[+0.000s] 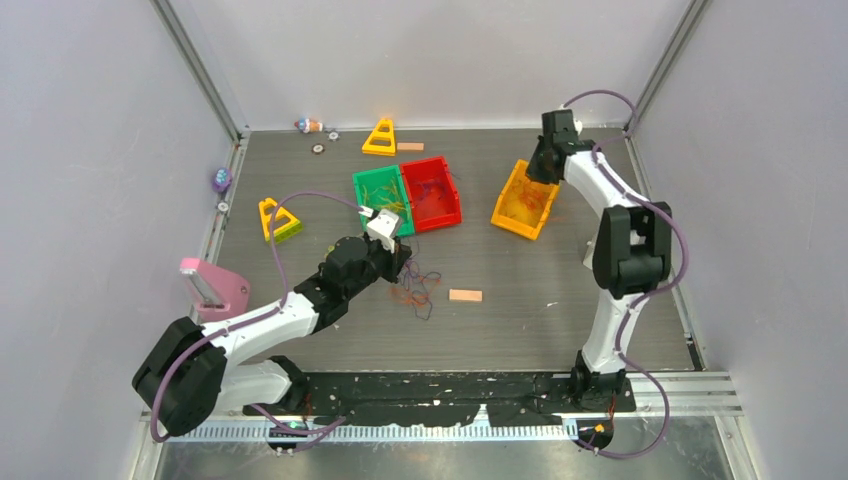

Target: Untangle the cables

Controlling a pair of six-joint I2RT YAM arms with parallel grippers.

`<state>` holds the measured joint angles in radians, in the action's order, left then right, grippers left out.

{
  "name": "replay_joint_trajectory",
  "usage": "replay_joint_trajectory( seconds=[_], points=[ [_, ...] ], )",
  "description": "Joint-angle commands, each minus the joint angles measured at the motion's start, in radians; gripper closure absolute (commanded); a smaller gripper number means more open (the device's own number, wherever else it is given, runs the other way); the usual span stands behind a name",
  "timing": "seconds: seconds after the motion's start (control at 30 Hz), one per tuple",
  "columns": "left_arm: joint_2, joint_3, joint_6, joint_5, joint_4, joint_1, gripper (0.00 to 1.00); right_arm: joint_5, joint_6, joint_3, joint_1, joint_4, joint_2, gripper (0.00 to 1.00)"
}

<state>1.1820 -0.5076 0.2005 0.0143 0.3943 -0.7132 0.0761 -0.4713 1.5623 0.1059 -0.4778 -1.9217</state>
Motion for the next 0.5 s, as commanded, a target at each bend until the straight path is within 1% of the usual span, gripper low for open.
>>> replay_joint_trajectory(
  seconds=[0.0, 0.03, 0.13, 0.17, 0.2, 0.23, 0.27, 0.33, 0.47],
  points=[
    [-0.014, 0.001, -0.011, -0.006, 0.063, -0.001, 1.0, 0.23, 0.047, 0.144, 0.056, -0.148, -0.11, 0.95],
    [-0.014, 0.002, -0.012, -0.004, 0.063, -0.001, 1.0, 0.253, 0.052, 0.179, 0.063, -0.155, -0.125, 0.95],
    [-0.012, 0.001, -0.013, -0.003, 0.064, 0.0, 1.0, 0.26, 0.072, 0.225, 0.084, -0.187, -0.179, 0.94],
    [-0.01, 0.001, -0.013, -0.003, 0.062, -0.001, 1.0, 0.241, 0.075, 0.246, 0.085, -0.197, -0.186, 0.88],
    [-0.01, 0.0, -0.014, -0.005, 0.061, -0.001, 1.0, 0.224, 0.087, 0.256, 0.086, -0.215, -0.192, 0.75],
    [-0.009, -0.001, -0.015, -0.005, 0.062, 0.0, 1.0, 0.202, 0.09, 0.275, 0.086, -0.227, -0.19, 0.67],
    [-0.009, 0.0, -0.015, -0.004, 0.061, 0.0, 1.0, 0.197, 0.094, 0.28, 0.087, -0.247, -0.176, 0.54],
    [-0.01, -0.001, -0.015, -0.005, 0.062, 0.0, 1.0, 0.19, 0.1, 0.272, 0.087, -0.252, -0.124, 0.45],
    [-0.014, -0.002, -0.011, -0.01, 0.061, 0.0, 1.0, 0.192, 0.114, 0.2, 0.086, -0.256, 0.007, 0.38]
  ],
)
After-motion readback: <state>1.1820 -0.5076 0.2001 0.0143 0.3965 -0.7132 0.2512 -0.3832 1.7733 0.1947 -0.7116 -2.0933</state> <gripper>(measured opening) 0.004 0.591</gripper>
